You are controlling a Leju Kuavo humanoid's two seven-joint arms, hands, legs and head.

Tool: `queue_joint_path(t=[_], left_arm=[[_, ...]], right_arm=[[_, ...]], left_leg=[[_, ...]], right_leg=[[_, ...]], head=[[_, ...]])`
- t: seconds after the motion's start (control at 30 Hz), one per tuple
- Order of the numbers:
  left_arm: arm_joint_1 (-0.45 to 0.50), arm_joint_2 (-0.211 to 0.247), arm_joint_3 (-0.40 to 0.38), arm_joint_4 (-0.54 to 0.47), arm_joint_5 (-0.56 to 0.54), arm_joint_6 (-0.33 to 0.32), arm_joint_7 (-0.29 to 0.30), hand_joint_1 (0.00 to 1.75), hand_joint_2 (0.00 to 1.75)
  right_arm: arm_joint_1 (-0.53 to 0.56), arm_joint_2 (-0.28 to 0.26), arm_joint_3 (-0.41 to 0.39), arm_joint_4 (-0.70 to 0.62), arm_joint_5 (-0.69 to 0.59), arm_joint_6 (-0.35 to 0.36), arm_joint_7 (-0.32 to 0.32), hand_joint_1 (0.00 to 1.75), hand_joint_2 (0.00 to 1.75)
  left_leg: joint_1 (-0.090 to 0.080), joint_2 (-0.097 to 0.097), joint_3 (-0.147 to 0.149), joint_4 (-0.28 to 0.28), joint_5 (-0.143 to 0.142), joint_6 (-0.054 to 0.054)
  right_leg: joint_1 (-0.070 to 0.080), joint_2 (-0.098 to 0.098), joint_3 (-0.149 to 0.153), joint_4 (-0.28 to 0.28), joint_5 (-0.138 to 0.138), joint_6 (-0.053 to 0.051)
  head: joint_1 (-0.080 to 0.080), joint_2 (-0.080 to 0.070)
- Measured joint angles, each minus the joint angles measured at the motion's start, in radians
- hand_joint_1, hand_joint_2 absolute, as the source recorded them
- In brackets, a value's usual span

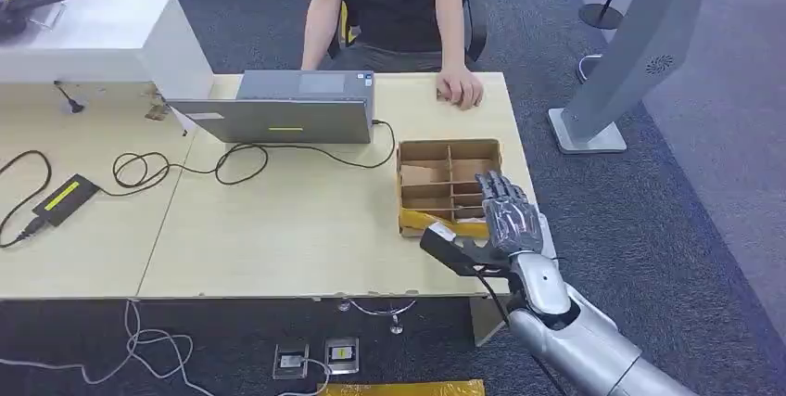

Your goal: Pass the card to the sensor for recognition and then transmit it.

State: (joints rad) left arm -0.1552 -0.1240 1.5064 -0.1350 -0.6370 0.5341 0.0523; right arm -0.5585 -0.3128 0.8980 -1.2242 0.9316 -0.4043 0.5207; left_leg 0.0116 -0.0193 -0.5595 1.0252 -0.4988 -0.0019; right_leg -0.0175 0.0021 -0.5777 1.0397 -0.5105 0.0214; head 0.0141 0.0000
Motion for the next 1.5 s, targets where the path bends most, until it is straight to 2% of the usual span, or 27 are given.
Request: queue_joint_path(t=[0.37,0.73,1.07,1.27,1.5], left_arm=[[0.000,0.004,-0.016,0.000,-0.013,-0.013,-0.001,0.00,0.00],[-0.003,0.005,-0.026,0.000,-0.023,-0.011,-0.001,0.00,0.00],[-0.009,0.005,-0.039,0.000,-0.026,-0.010,0.005,0.00,0.00],[-0.009,0.005,-0.040,0.000,-0.030,-0.010,0.005,0.00,0.00],[-0.009,0.005,-0.042,0.000,-0.035,-0.010,0.005,0.00,0.00]], right_arm=[[0.000,0.000,-0.020,0.039,0.032,-0.029,0.006,0.00,1.75],[-0.002,0.003,-0.025,0.092,0.036,-0.065,-0.024,0.00,1.75],[-0.012,0.027,-0.026,0.147,0.019,-0.088,-0.067,0.00,1.75],[-0.019,0.049,-0.025,0.183,-0.006,-0.116,-0.117,0.00,1.75],[-0.029,0.071,-0.025,0.210,-0.024,-0.116,-0.144,0.00,1.75]], left_leg=[[0.000,0.000,0.000,0.000,0.000,0.000],[0.000,0.000,0.000,0.000,0.000,0.000],[0.000,0.000,0.000,0.000,0.000,0.000],[0.000,0.000,0.000,0.000,0.000,0.000],[0.000,0.000,0.000,0.000,0.000,0.000]], right_leg=[[0.000,0.000,0.000,0.000,0.000,0.000],[0.000,0.000,0.000,0.000,0.000,0.000],[0.000,0.000,0.000,0.000,0.000,0.000],[0.000,0.000,0.000,0.000,0.000,0.000],[0.000,0.000,0.000,0.000,0.000,0.000]], head=[[0.000,0.000],[0.000,0.000],[0.000,0.000],[0.000,0.000],[0.000,0.000]])
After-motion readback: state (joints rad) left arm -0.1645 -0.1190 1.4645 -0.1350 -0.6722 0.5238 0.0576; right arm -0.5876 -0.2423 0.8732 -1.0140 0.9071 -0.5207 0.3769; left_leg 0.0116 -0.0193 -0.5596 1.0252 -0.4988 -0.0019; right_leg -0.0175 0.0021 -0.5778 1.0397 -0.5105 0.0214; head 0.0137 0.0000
